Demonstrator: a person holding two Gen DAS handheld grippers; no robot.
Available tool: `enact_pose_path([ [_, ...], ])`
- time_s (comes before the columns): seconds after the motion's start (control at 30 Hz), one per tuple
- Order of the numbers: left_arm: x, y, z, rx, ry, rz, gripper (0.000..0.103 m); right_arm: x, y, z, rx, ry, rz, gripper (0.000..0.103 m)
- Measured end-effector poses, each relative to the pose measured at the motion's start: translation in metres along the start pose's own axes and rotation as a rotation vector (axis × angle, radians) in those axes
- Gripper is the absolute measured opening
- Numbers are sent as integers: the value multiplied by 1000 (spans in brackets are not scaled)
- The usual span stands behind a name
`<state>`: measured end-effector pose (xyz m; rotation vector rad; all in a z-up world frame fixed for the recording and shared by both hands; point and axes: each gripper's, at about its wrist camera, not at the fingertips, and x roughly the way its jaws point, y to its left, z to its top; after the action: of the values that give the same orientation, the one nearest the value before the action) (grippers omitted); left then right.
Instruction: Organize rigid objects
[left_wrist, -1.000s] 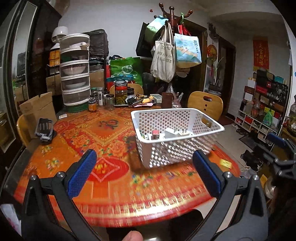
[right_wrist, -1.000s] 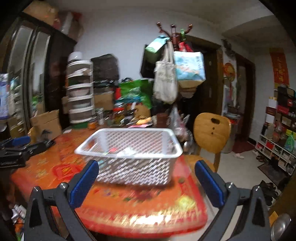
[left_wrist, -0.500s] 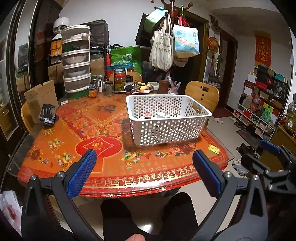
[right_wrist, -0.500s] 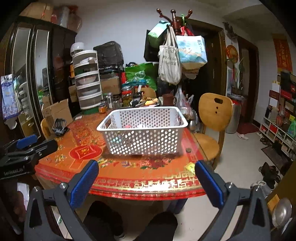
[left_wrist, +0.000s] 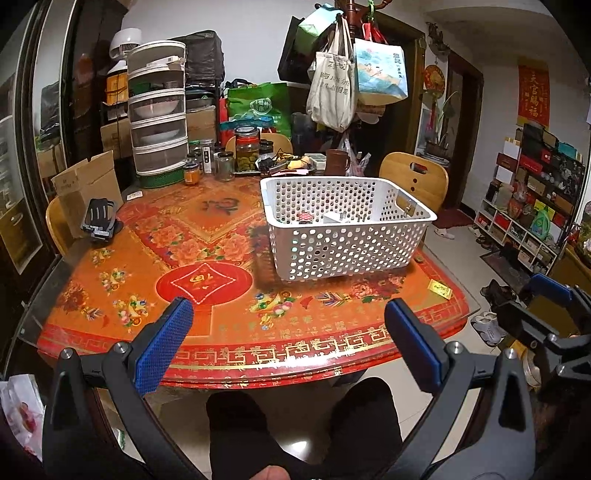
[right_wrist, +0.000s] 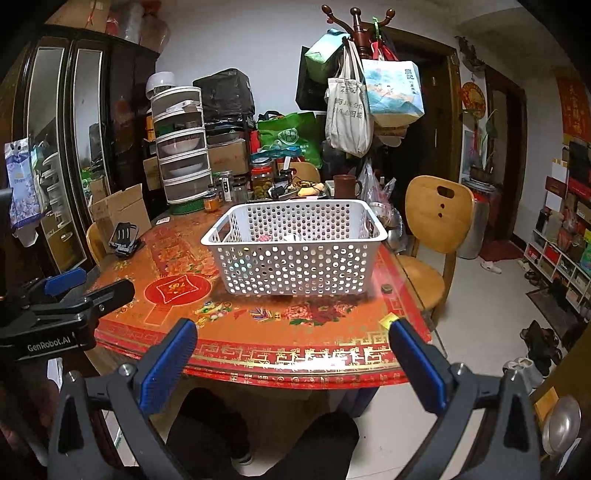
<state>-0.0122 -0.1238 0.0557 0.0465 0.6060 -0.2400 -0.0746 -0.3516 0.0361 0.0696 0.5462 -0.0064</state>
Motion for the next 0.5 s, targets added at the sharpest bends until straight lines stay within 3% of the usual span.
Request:
enact_pose_path([
  [0.5, 3, 0, 1, -7, 5, 1, 102, -1, -5, 1, 9, 2, -2, 103],
])
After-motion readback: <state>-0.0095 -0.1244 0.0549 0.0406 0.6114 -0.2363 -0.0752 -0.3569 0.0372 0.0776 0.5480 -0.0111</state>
